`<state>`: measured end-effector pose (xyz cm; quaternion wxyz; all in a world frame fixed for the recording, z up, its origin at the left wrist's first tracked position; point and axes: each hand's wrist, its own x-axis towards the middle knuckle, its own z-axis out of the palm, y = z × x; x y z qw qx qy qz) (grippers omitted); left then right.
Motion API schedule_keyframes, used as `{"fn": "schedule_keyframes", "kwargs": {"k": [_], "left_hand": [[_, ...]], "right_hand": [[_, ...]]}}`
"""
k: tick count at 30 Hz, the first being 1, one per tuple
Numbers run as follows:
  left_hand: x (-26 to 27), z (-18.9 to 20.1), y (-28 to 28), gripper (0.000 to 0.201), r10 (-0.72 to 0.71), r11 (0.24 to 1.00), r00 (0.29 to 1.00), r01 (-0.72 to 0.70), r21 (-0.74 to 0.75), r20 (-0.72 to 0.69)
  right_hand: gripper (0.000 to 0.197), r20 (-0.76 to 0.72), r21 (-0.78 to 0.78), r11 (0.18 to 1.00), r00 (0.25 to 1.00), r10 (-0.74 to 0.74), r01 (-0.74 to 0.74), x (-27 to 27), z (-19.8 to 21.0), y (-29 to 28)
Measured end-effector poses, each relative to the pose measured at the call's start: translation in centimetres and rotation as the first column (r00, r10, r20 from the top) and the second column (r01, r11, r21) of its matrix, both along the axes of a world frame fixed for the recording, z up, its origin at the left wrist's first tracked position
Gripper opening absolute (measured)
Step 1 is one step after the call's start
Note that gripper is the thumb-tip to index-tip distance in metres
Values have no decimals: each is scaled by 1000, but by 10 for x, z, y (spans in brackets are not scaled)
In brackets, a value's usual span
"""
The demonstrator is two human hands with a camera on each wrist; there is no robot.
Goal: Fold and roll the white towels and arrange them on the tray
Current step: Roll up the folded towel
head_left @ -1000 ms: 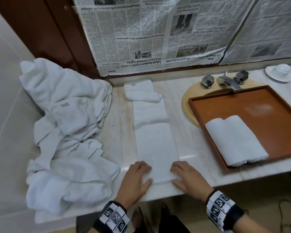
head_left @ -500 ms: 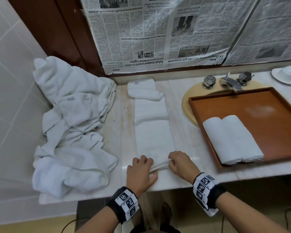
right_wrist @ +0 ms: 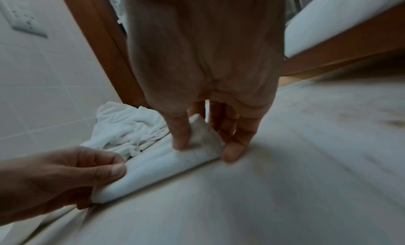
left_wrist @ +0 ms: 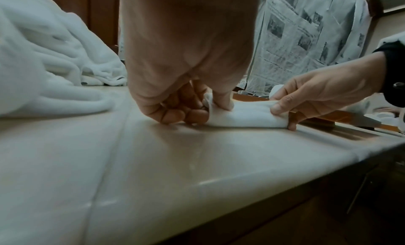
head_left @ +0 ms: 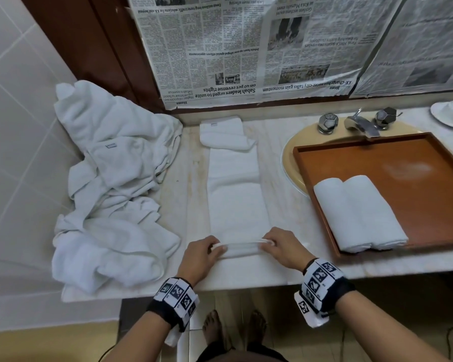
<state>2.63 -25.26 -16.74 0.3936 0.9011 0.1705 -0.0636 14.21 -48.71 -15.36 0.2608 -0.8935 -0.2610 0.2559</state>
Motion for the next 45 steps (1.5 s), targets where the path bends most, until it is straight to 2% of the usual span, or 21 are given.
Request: {"fn": "schedule_keyframes", "kwargs": {"k": [4,6,9,11,12,14,15,17,19,21,23,25,27,30,32,34,38,42,45], "left_hand": [[7,1,-3,23,149,987,989,-150,-52,-21],[7,0,-7,22,176,984,984,-176,-6,16],[2,-5,-14,15,85,986,985,-105,129,150],[-3,-12,-18,30,-79,966,973,22,257,217],[-5,-14,-20,35,-148,944,963,70,322,225],[-9,-10,-25,27,-186,909,962,93,406,197],[-10,-7,-27,23,-191,889,967,97,447,170],[-9,-1,-33,40,-222,845,970,142,516,96],[-5,2,-34,42,-245,818,968,174,548,58],[2,4,-33,32,-228,812,972,159,562,53],[9,7,-33,26,-181,824,983,135,550,30],[13,10,-32,30,-133,876,990,134,463,-34],[13,10,-27,33,-96,924,994,112,365,-61],[10,7,-18,25,26,994,999,-23,107,-29],[7,4,-15,18,123,992,992,-123,11,30],[4,2,-15,19,153,986,985,-157,51,77],[0,-3,-18,18,75,984,989,-94,150,130],[-6,-9,-24,18,-97,927,971,8,374,217],[-11,-13,-21,38,-178,892,972,95,441,151]], "right_hand": [[19,29,145,974,984,-177,171,-2,-3,1],[19,58,189,961,975,-216,202,-8,-6,2],[10,277,124,991,957,-88,55,-20,-14,1],[16,445,25,999,895,32,-48,-25,-18,-3],[20,505,-23,997,860,79,-78,-26,-18,-5],[26,563,-118,986,809,166,-120,-27,-15,-5],[27,570,-156,978,796,203,-137,-27,-14,-4],[26,571,-198,968,785,240,-152,-25,-15,2],[26,547,-212,964,798,254,-162,-23,-13,11],[23,500,-181,969,832,240,-170,-18,-6,17],[10,398,-97,990,908,133,-103,-11,1,16],[15,264,-50,999,964,33,-20,-5,5,9],[19,171,5,1000,985,-14,13,-5,3,3],[18,167,57,997,984,-53,44,-10,-4,-3],[17,161,155,983,979,-122,97,-13,-10,-5],[13,209,201,976,970,-123,80,-17,-14,-6],[9,438,45,998,899,26,-51,-21,-20,-5],[33,484,-56,986,859,167,-159,-21,-18,-9],[25,474,-55,984,864,173,-167,-23,-20,-7]]}}
